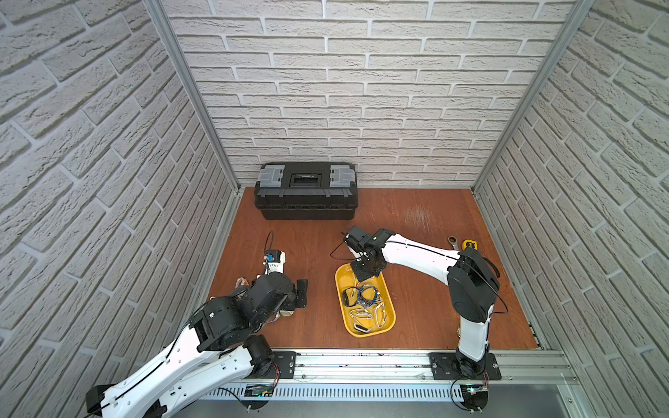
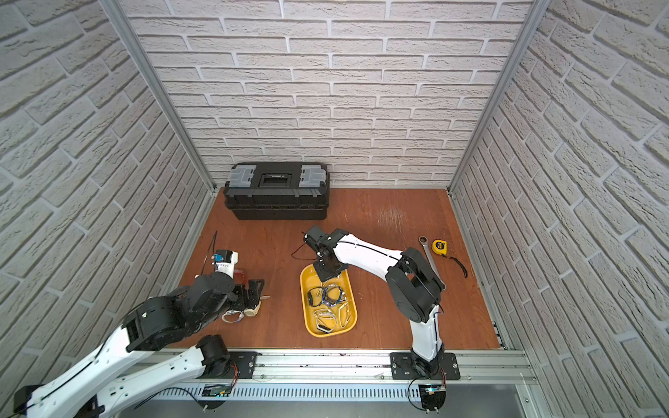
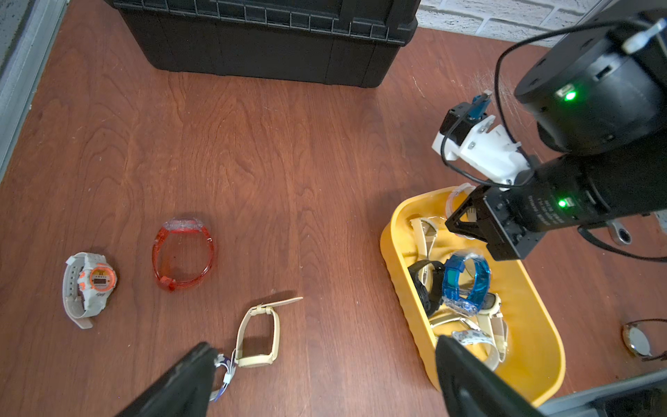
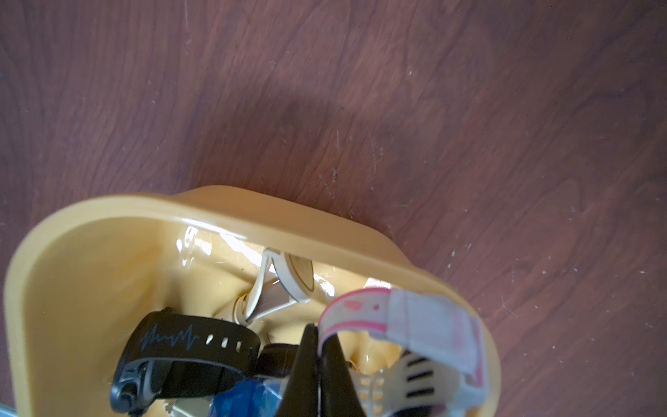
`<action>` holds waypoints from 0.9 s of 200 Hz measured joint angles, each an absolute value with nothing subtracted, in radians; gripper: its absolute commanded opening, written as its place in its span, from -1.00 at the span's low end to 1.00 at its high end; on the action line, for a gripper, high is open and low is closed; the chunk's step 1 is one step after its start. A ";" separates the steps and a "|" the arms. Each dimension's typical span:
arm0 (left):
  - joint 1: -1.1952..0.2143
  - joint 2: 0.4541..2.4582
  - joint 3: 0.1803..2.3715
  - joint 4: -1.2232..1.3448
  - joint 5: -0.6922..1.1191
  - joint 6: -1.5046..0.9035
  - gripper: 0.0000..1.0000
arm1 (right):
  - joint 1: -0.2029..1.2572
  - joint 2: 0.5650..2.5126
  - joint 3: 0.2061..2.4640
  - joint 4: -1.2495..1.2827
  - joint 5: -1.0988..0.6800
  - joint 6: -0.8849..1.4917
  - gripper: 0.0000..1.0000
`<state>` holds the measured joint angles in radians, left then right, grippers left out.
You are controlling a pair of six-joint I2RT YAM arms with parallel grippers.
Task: Put the watch into the storage box
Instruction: Place the watch in the storage box.
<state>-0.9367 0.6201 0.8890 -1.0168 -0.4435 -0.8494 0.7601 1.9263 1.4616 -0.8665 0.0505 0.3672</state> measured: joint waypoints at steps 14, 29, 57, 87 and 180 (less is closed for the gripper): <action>-0.937 0.617 0.888 -1.017 -0.443 -0.849 0.97 | 0.760 1.925 1.439 -0.854 0.045 0.378 -0.96; -0.937 0.611 0.884 -1.017 -0.443 -0.849 0.97 | 0.762 1.921 1.410 -0.846 0.039 0.389 -0.96; -0.937 0.609 0.881 -1.017 -0.443 -0.849 0.97 | 0.767 1.919 1.378 -0.843 0.029 0.407 -0.91; -0.936 0.610 0.881 -1.016 -0.443 -0.849 0.96 | 0.768 1.909 1.375 -0.841 0.033 0.420 -0.44; -0.708 0.716 0.859 -1.028 -0.379 -0.896 0.96 | 0.767 1.681 1.404 -0.846 0.054 0.408 0.62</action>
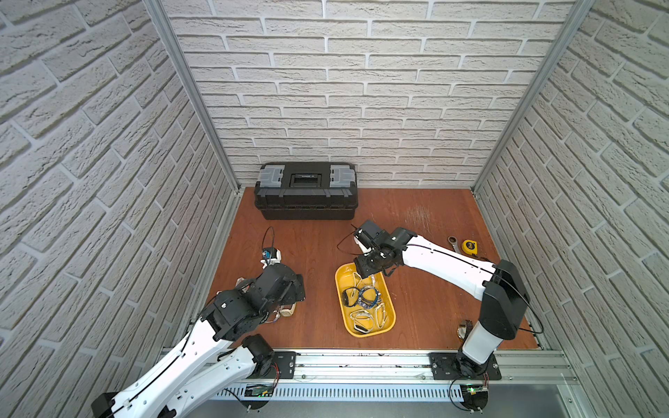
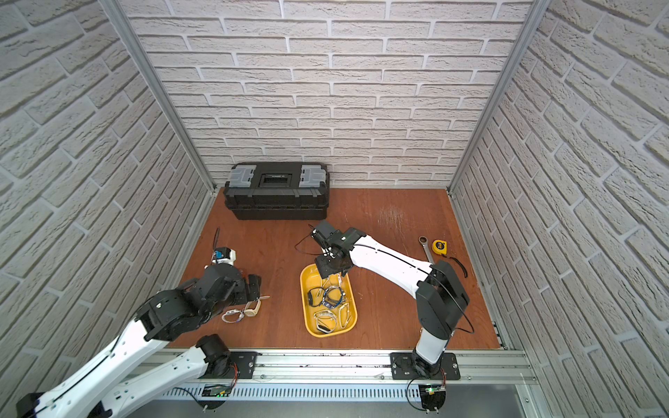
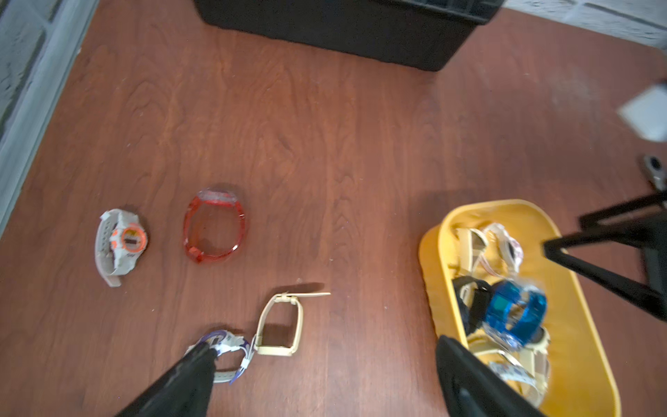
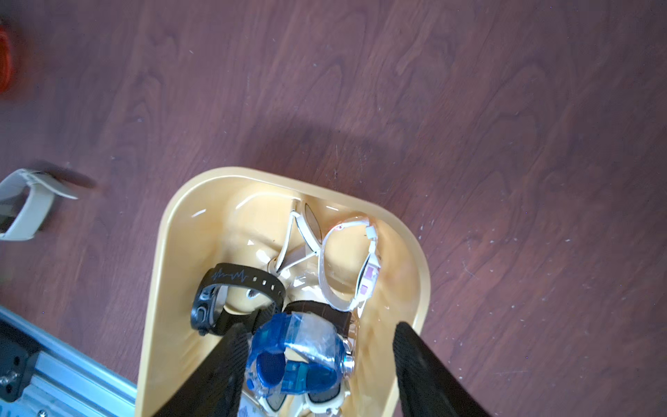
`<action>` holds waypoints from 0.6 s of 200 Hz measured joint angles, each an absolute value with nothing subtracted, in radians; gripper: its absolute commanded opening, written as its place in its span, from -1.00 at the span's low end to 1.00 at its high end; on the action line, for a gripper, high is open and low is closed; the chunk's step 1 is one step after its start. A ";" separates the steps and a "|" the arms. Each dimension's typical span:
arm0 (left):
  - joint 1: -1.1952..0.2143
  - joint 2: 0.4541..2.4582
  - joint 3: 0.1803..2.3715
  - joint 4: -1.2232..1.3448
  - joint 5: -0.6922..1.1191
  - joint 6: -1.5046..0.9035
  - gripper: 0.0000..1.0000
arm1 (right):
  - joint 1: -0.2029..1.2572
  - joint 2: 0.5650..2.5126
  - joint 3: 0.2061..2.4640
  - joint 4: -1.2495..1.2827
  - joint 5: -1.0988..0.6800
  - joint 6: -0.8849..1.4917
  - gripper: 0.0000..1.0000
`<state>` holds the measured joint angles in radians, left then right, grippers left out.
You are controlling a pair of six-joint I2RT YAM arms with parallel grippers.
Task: Put the watch into the storage box
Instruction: Place the watch in the storage box, then pick up the watch at the center of the board.
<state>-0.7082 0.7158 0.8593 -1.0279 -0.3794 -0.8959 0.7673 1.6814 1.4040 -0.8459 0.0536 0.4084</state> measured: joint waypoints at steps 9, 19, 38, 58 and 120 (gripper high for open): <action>-0.625 0.738 0.842 -1.023 -0.344 -0.895 0.96 | 0.767 1.636 1.386 -0.827 0.049 0.409 0.73; -0.525 0.759 0.813 -1.011 -0.300 -0.892 0.96 | 0.767 1.571 1.347 -0.800 0.041 0.409 0.80; -0.344 0.806 0.752 -0.978 -0.221 -0.883 0.97 | 0.767 1.434 1.253 -0.759 0.024 0.414 0.86; -0.224 0.878 0.720 -0.931 -0.163 -0.853 0.95 | 0.767 1.323 1.169 -0.731 0.009 0.418 0.87; -0.150 1.204 0.767 -0.767 -0.116 -0.701 0.72 | 0.767 1.211 0.990 -0.683 -0.049 0.442 1.00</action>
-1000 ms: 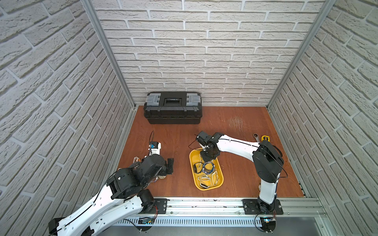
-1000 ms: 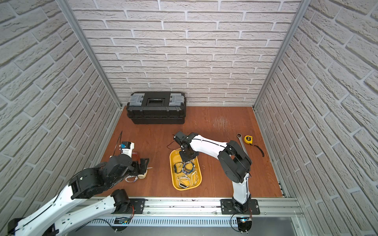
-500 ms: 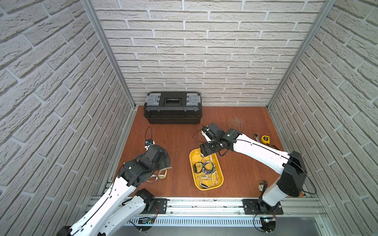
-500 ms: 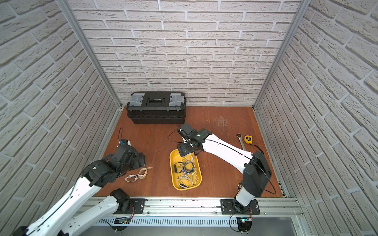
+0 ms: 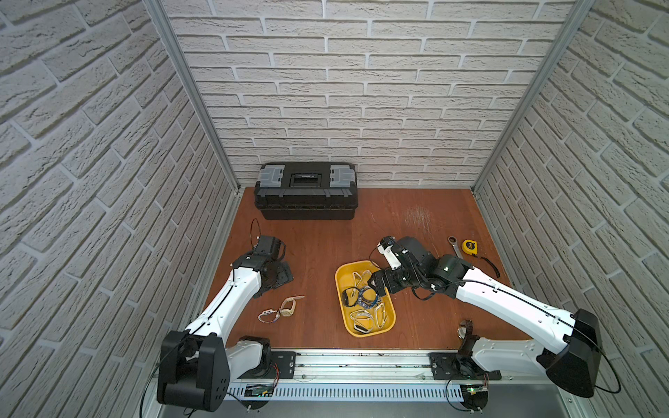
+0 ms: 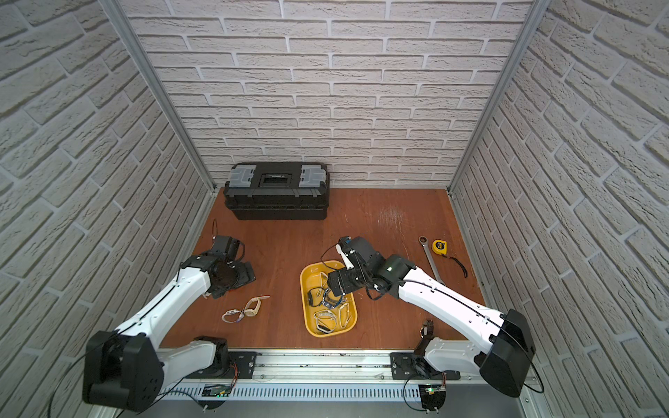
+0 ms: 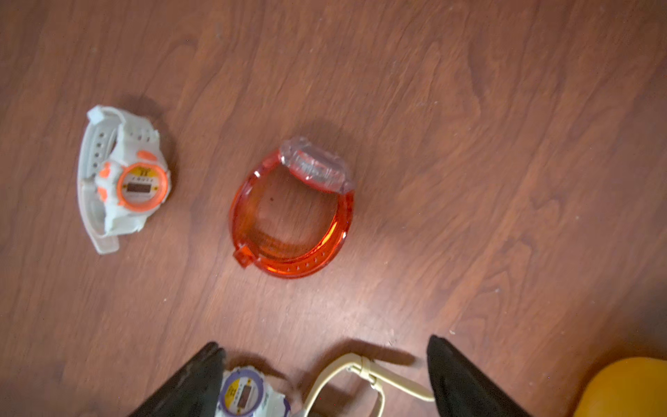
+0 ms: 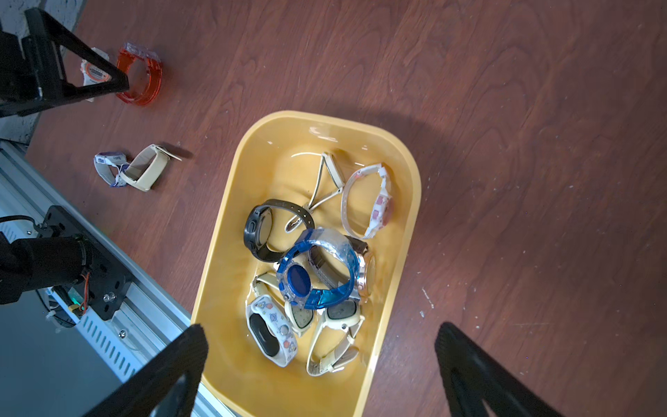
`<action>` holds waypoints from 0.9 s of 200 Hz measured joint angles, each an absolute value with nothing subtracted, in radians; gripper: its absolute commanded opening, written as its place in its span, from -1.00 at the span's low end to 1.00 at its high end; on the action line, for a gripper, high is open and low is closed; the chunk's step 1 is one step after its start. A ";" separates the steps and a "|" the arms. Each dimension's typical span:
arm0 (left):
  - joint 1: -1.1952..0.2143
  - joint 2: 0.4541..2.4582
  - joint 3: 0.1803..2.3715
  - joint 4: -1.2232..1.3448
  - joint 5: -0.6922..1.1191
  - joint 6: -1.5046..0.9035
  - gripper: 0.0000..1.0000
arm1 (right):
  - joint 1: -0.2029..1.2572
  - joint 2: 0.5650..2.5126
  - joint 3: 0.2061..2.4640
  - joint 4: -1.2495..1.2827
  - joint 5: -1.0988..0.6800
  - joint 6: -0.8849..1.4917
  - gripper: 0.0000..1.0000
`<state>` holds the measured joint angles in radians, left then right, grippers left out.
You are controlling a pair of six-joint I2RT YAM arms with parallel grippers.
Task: Put the watch into the storage box
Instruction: Pick up the watch at the center of the board.
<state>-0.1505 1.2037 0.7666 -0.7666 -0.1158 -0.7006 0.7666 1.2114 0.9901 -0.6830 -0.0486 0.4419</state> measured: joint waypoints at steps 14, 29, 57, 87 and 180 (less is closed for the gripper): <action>-0.150 1.255 0.786 -0.741 -0.122 -0.669 0.56 | 0.767 1.185 0.961 -0.679 -0.056 0.442 1.00; -0.150 1.306 0.808 -0.715 -0.129 -0.641 0.42 | 0.767 1.152 0.943 -0.675 -0.065 0.442 1.00; -0.146 1.386 0.838 -0.678 -0.137 -0.596 0.19 | 0.767 1.098 0.938 -0.672 -0.075 0.441 1.00; -0.145 1.462 0.850 -0.664 -0.156 -0.570 0.01 | 0.767 1.060 0.937 -0.672 -0.078 0.441 1.00; -0.146 1.613 0.896 -0.646 -0.178 -0.545 -0.86 | 0.767 1.004 0.930 -0.683 -0.083 0.443 1.00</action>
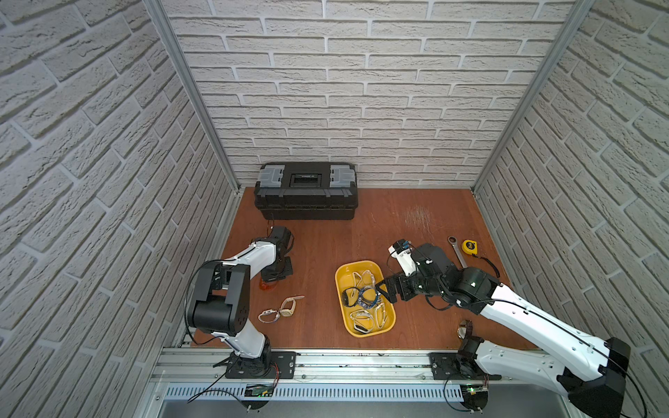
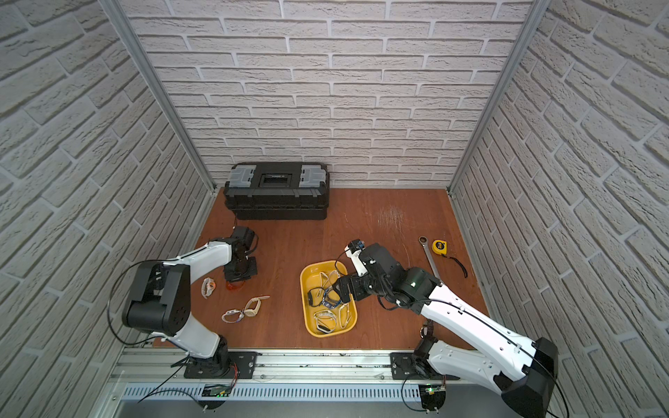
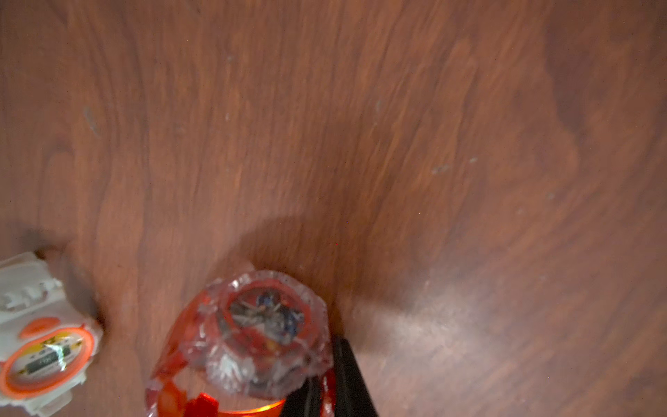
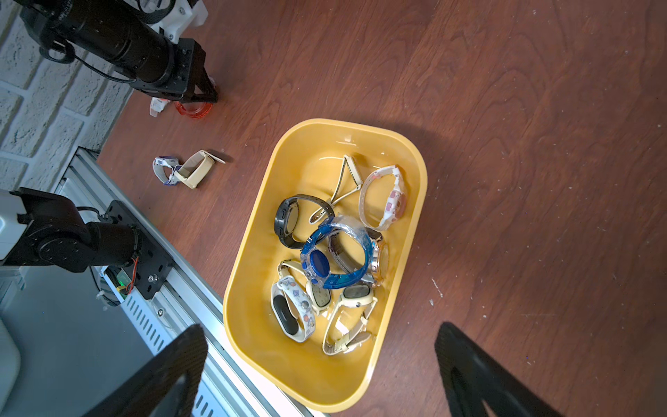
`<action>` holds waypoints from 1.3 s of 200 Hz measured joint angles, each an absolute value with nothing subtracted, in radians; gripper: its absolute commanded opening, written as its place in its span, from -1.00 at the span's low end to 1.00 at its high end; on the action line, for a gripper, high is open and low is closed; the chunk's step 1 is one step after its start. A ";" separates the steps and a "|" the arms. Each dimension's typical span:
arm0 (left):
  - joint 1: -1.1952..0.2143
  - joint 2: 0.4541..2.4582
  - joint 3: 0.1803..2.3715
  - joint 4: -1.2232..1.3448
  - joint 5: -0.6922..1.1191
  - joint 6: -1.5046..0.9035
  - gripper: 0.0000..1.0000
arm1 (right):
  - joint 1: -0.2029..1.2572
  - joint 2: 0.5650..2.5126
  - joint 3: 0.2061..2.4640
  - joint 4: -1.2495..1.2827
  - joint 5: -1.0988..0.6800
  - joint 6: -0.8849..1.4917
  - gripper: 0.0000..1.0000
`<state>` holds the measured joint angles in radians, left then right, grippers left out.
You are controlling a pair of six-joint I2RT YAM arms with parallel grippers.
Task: Put the watch into the storage box
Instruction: Pick up the watch at the center of the board, then place the watch in the storage box.
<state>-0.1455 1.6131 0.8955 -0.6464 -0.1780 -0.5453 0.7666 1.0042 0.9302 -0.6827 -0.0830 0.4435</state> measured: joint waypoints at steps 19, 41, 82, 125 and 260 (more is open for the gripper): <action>-0.152 1.628 0.915 -0.646 -0.175 -0.534 -0.88 | 0.767 0.983 0.930 -0.692 -0.079 0.450 1.00; -0.177 1.628 0.931 -0.657 -0.170 -0.531 -0.90 | 0.767 0.953 0.930 -0.697 -0.068 0.460 1.00; -0.366 1.557 1.022 -0.734 -0.145 -0.554 -0.90 | 0.767 0.883 0.928 -0.714 -0.025 0.482 1.00; -0.611 1.531 1.208 -0.778 -0.075 -0.627 -0.87 | 0.767 0.805 0.920 -0.759 0.031 0.504 1.00; -0.864 2.006 1.650 -0.815 0.030 -0.643 -0.91 | 0.767 0.717 0.890 -0.834 0.081 0.521 1.00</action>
<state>-0.8639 2.0056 1.6505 -0.8154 0.0303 -0.6434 0.7666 0.7166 0.8898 -0.8345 0.0814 0.5205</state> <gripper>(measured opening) 0.096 0.997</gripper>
